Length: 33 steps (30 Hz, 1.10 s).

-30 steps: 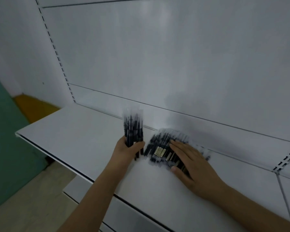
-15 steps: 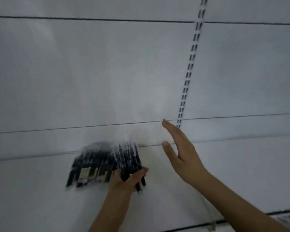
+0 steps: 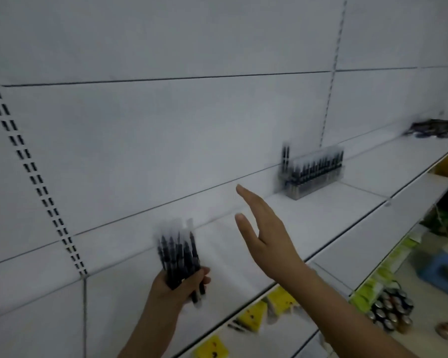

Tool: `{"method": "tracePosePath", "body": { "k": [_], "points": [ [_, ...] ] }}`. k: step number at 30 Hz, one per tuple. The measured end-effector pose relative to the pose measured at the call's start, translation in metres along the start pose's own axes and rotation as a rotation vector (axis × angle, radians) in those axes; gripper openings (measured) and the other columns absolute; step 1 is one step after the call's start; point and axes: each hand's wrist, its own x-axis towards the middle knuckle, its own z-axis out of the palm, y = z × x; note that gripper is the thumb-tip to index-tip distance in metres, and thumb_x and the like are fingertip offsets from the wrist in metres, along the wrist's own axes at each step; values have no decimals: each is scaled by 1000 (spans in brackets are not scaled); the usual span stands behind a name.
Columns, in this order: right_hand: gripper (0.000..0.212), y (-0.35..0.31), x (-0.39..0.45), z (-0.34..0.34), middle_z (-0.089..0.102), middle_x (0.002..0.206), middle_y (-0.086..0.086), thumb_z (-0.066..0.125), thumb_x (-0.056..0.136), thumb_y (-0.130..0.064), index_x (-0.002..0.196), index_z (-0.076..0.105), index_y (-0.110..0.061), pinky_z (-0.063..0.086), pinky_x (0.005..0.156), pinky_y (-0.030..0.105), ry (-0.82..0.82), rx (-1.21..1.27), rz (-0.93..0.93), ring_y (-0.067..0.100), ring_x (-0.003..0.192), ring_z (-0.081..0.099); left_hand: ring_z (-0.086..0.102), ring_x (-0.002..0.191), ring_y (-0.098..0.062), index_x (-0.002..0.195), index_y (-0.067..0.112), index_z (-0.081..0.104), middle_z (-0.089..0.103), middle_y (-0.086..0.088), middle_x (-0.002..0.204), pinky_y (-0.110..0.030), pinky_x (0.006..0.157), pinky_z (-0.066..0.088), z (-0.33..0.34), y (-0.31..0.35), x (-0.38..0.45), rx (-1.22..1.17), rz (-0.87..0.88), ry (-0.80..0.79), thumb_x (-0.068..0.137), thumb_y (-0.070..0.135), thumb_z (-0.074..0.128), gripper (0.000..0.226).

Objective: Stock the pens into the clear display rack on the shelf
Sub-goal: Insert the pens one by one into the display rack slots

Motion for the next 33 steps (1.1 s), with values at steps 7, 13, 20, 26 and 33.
{"method": "tracePosePath", "body": {
  "k": [7,13,20,26,33],
  "points": [
    [54,104,19,-109,49,139,-19,39,97,-56,148,34,-39,42,101,19,42,85,102,-5,123,48,69,68,-27,76,5,74,73,-19,77,-43,73,52,165,-9,44,3,-22,-96,81,-3,69,11],
    [40,156,51,-132,65,108,-17,57,94,-43,132,54,-30,51,79,16,-9,205,144,3,94,62,71,72,-26,90,0,71,74,-17,82,-40,70,51,225,-16,92,69,-63,-171,78,0,73,12],
    [7,215,101,-121,71,83,0,69,91,-22,96,68,-17,52,65,20,-30,292,290,10,73,68,70,69,-24,88,1,69,73,-14,75,-32,59,53,258,-20,175,205,-19,-392,75,1,77,15],
    [6,251,157,-132,68,76,0,67,90,-13,87,65,-18,52,64,27,118,269,335,17,70,65,64,63,-22,88,-2,70,70,-14,73,-27,54,51,277,-21,240,171,2,-375,82,7,72,11],
    [14,253,217,-162,72,90,2,58,94,-6,105,63,-14,59,73,29,438,315,199,19,80,71,55,52,-18,81,6,65,59,-6,55,-31,52,45,285,-40,287,34,-27,-211,85,1,67,7]
  ]
}}
